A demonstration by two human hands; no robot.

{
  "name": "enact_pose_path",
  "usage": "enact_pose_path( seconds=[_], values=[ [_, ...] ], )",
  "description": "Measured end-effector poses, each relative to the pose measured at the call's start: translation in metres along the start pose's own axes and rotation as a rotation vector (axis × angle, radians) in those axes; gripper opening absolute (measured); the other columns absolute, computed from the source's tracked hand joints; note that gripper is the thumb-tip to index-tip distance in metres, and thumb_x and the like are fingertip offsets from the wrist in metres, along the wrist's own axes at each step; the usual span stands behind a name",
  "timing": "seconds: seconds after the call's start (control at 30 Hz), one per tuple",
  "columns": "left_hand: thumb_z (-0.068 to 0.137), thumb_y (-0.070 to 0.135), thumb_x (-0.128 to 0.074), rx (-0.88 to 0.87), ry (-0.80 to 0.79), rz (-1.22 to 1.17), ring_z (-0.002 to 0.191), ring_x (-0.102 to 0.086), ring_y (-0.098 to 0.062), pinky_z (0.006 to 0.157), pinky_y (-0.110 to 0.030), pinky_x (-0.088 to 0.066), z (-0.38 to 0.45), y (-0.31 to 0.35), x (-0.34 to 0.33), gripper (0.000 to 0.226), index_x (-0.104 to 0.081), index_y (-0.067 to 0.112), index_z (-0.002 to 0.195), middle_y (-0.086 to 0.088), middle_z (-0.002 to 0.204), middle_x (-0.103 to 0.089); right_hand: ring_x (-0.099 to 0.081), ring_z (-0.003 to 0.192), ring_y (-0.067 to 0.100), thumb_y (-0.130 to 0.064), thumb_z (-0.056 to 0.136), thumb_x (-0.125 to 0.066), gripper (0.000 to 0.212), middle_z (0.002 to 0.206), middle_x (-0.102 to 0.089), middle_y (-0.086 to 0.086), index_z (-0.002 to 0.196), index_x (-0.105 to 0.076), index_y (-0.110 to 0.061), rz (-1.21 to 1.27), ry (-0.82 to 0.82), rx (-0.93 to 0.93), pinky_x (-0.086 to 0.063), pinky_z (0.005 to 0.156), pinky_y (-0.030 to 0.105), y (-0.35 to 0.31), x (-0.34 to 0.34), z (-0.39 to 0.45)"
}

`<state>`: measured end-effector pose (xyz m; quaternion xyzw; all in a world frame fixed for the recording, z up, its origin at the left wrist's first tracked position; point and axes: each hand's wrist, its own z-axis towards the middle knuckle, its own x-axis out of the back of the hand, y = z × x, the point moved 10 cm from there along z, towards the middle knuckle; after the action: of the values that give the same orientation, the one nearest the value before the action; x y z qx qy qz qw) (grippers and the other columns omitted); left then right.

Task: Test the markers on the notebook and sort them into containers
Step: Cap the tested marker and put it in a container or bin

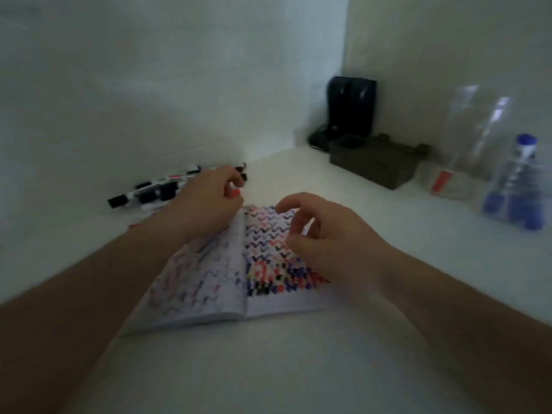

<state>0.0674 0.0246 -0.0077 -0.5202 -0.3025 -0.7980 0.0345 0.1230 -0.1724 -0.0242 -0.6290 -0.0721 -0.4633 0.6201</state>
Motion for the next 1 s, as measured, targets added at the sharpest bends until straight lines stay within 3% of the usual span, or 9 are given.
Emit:
enact_pose_path(
  seconds=[0.13, 0.3, 0.43, 0.57, 0.77, 1.0],
  values=[
    [0.085, 0.029, -0.071, 0.083, 0.080, 0.149, 0.086, -0.059, -0.020, 0.069, -0.031, -0.042, -0.002, -0.075, 0.028, 0.010, -0.065, 0.029, 0.093, 0.004, 0.088, -0.063, -0.053, 0.082, -0.004, -0.046, 0.092, -0.063, 0.034, 0.088, -0.054, -0.024, 0.124, -0.054, -0.052, -0.328, -0.304, -0.025, -0.043, 0.068, 0.022, -0.006, -0.049, 0.056],
    [0.084, 0.056, -0.069, 0.055, -0.038, 0.242, 0.093, -0.059, -0.015, 0.084, -0.034, -0.050, -0.010, -0.103, 0.019, 0.022, -0.066, 0.041, 0.099, 0.006, 0.098, -0.062, -0.051, 0.079, -0.006, -0.068, 0.091, -0.055, 0.029, 0.080, -0.048, -0.029, 0.117, -0.053, -0.057, -0.405, -0.278, -0.011, -0.041, 0.066, 0.022, -0.002, -0.058, 0.071],
    [0.086, 0.054, -0.072, 0.064, -0.073, 0.240, 0.105, -0.055, -0.018, 0.090, -0.037, -0.048, -0.005, -0.104, 0.016, 0.028, -0.065, 0.040, 0.109, 0.005, 0.108, -0.058, -0.057, 0.068, 0.001, -0.056, 0.094, -0.058, 0.017, 0.072, -0.061, -0.016, 0.111, -0.060, -0.055, -0.353, -0.212, -0.026, -0.042, 0.059, 0.021, 0.007, -0.053, 0.068],
    [0.086, 0.050, -0.074, 0.140, -0.108, 0.279, 0.111, -0.054, -0.022, 0.093, -0.039, -0.047, -0.005, -0.107, 0.013, 0.032, -0.065, 0.038, 0.115, 0.003, 0.113, -0.056, -0.061, 0.072, 0.003, -0.050, 0.093, -0.063, 0.008, 0.079, -0.066, -0.020, 0.100, -0.064, -0.054, -0.283, -0.210, -0.033, -0.054, 0.067, 0.028, 0.015, -0.051, 0.066],
    [0.088, 0.046, -0.073, 0.178, -0.072, 0.306, 0.113, -0.049, -0.026, 0.100, -0.047, -0.043, -0.011, -0.103, 0.013, 0.023, -0.054, 0.037, 0.099, 0.004, 0.112, -0.051, -0.061, 0.072, 0.003, -0.048, 0.093, -0.064, 0.008, 0.079, -0.066, -0.021, 0.099, -0.066, -0.052, -0.261, -0.202, -0.026, -0.054, 0.068, 0.028, 0.017, -0.050, 0.064],
    [0.090, 0.047, -0.071, 0.199, -0.136, 0.259, 0.115, -0.055, -0.028, 0.101, -0.047, -0.047, -0.014, -0.106, 0.009, 0.032, -0.061, 0.037, 0.119, -0.003, 0.122, -0.055, -0.062, 0.072, 0.003, -0.053, 0.093, -0.062, 0.013, 0.080, -0.068, -0.018, 0.106, -0.064, -0.052, -0.216, -0.185, -0.027, -0.055, 0.071, 0.031, 0.011, -0.048, 0.062]
  ],
)
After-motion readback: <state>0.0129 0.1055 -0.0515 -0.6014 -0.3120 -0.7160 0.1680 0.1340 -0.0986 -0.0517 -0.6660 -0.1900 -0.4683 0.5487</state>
